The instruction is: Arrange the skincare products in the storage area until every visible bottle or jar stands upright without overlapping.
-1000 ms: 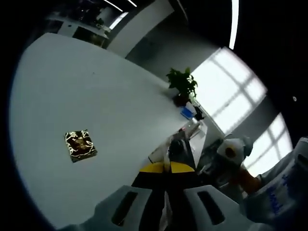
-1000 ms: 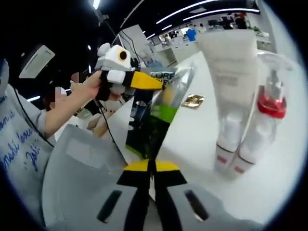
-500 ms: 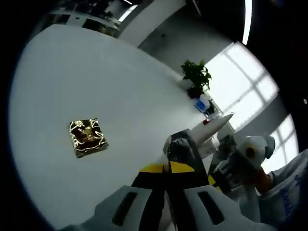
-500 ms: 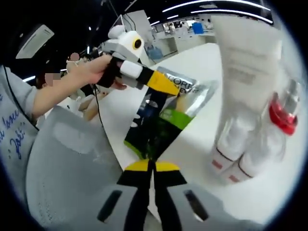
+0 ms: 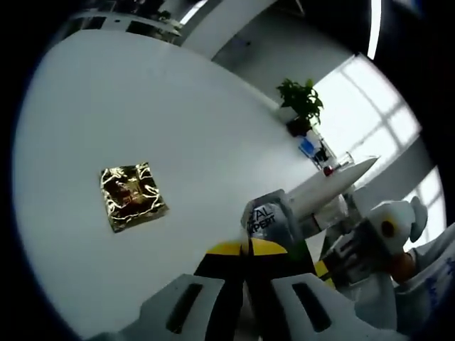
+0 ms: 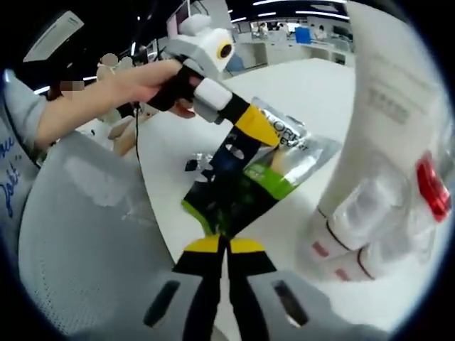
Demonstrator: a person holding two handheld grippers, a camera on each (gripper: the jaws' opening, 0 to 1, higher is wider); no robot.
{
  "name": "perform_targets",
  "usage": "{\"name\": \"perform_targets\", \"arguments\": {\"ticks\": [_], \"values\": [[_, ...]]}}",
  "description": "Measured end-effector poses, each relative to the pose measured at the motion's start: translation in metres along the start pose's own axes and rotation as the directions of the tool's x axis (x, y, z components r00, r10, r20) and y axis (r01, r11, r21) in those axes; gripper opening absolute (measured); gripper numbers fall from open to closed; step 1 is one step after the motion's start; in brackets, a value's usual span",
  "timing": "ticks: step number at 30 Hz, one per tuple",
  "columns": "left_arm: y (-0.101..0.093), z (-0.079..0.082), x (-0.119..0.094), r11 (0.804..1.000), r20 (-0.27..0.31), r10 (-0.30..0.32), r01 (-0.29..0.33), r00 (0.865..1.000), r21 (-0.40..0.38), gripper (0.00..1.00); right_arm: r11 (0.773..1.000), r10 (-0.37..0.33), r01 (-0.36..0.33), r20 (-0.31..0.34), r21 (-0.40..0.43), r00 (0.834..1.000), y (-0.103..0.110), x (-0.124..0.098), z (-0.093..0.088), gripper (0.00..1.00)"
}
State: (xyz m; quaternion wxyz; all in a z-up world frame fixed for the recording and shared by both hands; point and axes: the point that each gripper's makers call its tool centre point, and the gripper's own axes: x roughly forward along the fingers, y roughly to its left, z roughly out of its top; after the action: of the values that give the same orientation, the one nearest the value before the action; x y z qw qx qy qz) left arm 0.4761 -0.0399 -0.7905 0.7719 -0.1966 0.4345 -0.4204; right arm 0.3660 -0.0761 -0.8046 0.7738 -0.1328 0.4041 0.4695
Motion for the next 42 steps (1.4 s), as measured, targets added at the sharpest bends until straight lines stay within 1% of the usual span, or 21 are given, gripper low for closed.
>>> {"name": "perform_targets", "arguments": {"ticks": [8,11,15,17,19,24,25,30,33,36,37,40,42], "values": [[0.008,-0.004,0.006,1.0,-0.019,0.016,-0.016,1.0,0.001,0.0,1.0,-0.021,0.021,-0.004,0.003,1.0,-0.006,0.003,-0.002,0.02],[0.011,-0.005,0.01,1.0,-0.026,0.027,-0.027,0.999,0.007,0.0,0.999,-0.038,0.038,-0.025,-0.015,0.999,-0.008,0.005,-0.006,0.02],[0.012,-0.01,0.014,0.999,-0.046,0.04,-0.038,0.998,0.028,0.0,0.999,-0.036,0.036,-0.031,-0.023,0.999,-0.007,0.007,-0.007,0.03],[0.014,-0.012,0.016,0.998,-0.055,0.049,-0.047,0.997,0.034,0.0,0.999,-0.04,0.039,-0.047,-0.03,0.998,-0.007,0.008,-0.011,0.03],[0.015,-0.013,0.017,0.998,-0.057,0.058,-0.056,0.997,0.038,0.0,0.998,-0.046,0.045,-0.06,-0.032,0.997,-0.009,0.008,-0.014,0.03],[0.015,-0.014,0.018,0.996,-0.055,0.071,-0.067,0.996,0.061,0.0,0.998,-0.05,0.048,-0.072,-0.027,0.996,-0.011,0.009,-0.017,0.04],[0.018,-0.013,0.018,0.996,-0.054,0.074,-0.07,0.996,0.064,0.0,0.998,-0.052,0.05,-0.077,-0.03,0.996,-0.011,0.009,-0.018,0.05],[0.019,-0.014,0.019,0.996,-0.051,0.077,-0.074,0.996,0.058,0.0,0.997,-0.066,0.063,-0.087,-0.036,0.994,-0.011,0.006,-0.021,0.07],[0.019,-0.015,0.02,0.995,-0.052,0.08,-0.077,0.995,0.063,0.0,0.995,-0.087,0.079,-0.115,-0.068,0.99,-0.013,0.003,-0.027,0.09],[0.02,-0.014,0.02,0.995,-0.051,0.08,-0.077,0.995,0.062,0.0,0.989,-0.122,0.109,-0.144,-0.099,0.982,-0.018,-0.001,-0.033,0.07],[0.019,-0.015,0.021,0.995,-0.051,0.08,-0.077,0.995,0.063,0.0,0.988,-0.131,0.117,-0.145,-0.102,0.981,-0.019,-0.003,-0.034,0.07],[0.019,-0.017,0.023,0.994,-0.057,0.084,-0.08,0.995,0.068,0.0,0.989,-0.127,0.116,-0.136,-0.089,0.983,-0.018,-0.008,-0.033,0.07],[0.018,-0.017,0.023,0.995,-0.059,0.083,-0.079,0.995,0.063,0.0,0.987,-0.138,0.125,-0.129,-0.099,0.982,-0.016,-0.009,-0.031,0.08]]}}
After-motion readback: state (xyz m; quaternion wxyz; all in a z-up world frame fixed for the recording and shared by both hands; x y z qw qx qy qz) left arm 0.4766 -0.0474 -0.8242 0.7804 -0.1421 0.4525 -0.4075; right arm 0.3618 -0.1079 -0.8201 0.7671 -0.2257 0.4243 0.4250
